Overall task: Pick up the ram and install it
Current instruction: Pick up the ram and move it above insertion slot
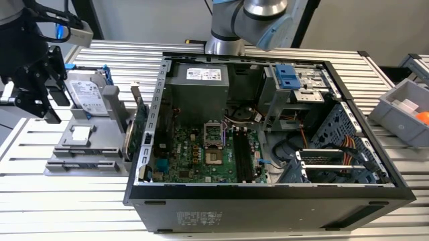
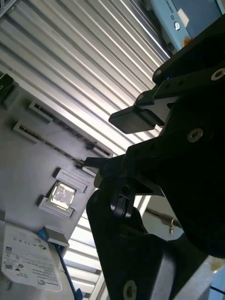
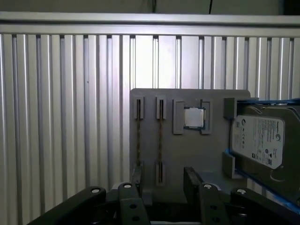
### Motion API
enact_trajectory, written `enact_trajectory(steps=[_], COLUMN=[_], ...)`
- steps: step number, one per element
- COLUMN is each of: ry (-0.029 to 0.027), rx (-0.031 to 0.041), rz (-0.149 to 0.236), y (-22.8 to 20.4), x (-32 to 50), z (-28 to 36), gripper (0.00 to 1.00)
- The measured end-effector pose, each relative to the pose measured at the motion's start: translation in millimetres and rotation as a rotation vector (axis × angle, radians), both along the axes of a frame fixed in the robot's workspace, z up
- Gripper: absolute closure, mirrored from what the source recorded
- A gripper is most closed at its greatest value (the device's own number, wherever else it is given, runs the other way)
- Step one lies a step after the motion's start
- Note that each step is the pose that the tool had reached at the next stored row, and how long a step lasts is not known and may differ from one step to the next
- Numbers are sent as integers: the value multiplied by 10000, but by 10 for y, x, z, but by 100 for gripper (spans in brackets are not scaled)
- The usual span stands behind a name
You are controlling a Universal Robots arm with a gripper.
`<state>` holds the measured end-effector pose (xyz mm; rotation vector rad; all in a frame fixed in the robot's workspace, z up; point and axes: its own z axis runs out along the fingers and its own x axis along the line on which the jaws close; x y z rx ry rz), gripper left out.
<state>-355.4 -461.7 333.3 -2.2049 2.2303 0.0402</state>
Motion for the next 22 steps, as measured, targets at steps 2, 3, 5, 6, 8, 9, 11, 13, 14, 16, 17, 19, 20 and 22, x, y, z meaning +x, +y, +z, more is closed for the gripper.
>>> enact_trajectory(steps=[2, 3, 5, 6, 8, 9, 11, 13, 14, 16, 17, 19, 20, 22], ry=[1, 0, 0, 0, 1, 2, 0, 1, 0, 0, 2, 1, 1, 0], rx=[0, 0, 0, 0, -14, -25, -31, -31, -32, -31, -33, -32, -32, -31], rz=[0, 0, -1, -1, -2, -1, 0, -2, -1, -1, -1, -1, -1, 0], y=[1, 0, 0, 0, 0, 0, 0, -2, -7, -22, -33, -62, -77, -99], x=[0, 0, 0, 0, 0, 0, 0, -1, 0, 0, -1, 0, 0, 0], z=[-37, -56, -91, -110, -129, -133, -150, -184, -204, -239, -255, -286, -303, -340], gripper=[0, 0, 0, 0, 0, 0, 0, 0, 0, 0, 0, 0, 0, 0])
